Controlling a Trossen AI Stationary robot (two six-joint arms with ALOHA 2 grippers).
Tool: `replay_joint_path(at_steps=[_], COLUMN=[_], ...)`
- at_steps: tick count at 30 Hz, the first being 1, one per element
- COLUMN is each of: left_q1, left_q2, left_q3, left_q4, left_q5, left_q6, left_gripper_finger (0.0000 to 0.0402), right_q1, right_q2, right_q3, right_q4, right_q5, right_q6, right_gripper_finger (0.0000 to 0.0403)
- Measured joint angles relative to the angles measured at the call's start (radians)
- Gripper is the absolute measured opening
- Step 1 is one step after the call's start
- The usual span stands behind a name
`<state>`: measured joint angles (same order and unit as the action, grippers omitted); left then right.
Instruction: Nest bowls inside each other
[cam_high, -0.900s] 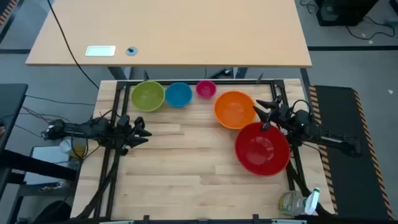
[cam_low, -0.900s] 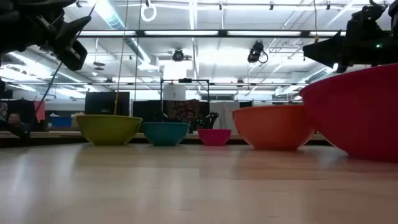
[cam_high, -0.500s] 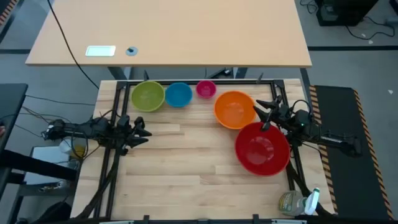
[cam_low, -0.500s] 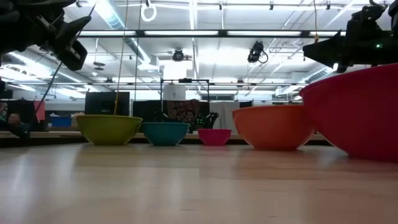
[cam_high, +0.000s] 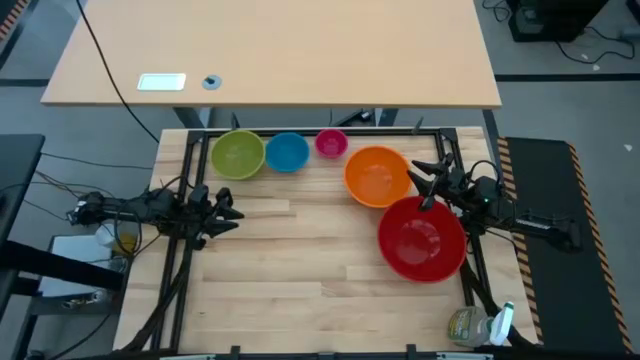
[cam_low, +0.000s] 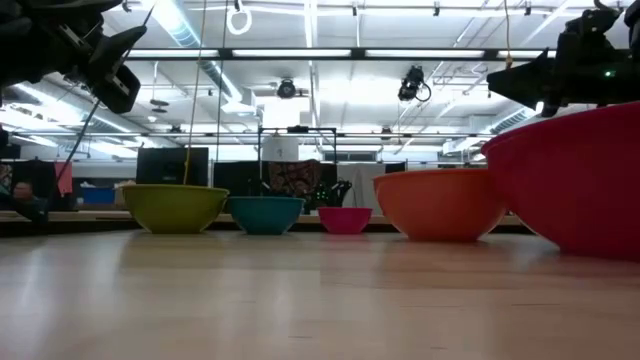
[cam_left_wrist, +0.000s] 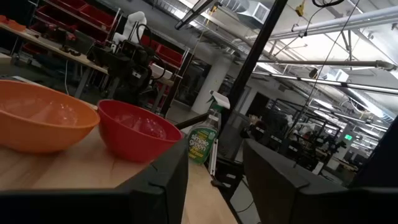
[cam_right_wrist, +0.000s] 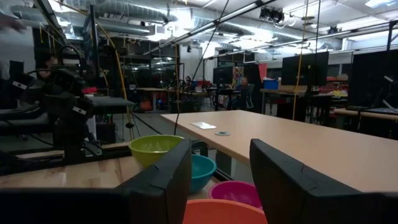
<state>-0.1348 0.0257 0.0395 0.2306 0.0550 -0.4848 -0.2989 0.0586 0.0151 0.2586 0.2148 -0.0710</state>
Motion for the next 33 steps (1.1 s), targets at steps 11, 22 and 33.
replay_joint_path(at_steps=[11,22,33], left_q1=[0.0,0.0,0.001], left_q2=[0.0,0.0,0.001], left_q3=[0.0,0.0,0.0], left_q4=[0.0,0.0,0.063], left_q5=[0.0,0.0,-0.063], left_q6=[0.0,0.0,0.003], left_gripper_finger=[0.0155,0.0155,0.0155], right_q1=[0.0,0.0,0.0], right_q2=[0.0,0.0,0.0], right_q3=[0.0,0.0,0.0], right_q4=[0.0,0.0,0.0], right_q5=[0.0,0.0,0.0], right_q6=[0.0,0.0,0.0], right_gripper_finger=[0.017,0.017,0.017])
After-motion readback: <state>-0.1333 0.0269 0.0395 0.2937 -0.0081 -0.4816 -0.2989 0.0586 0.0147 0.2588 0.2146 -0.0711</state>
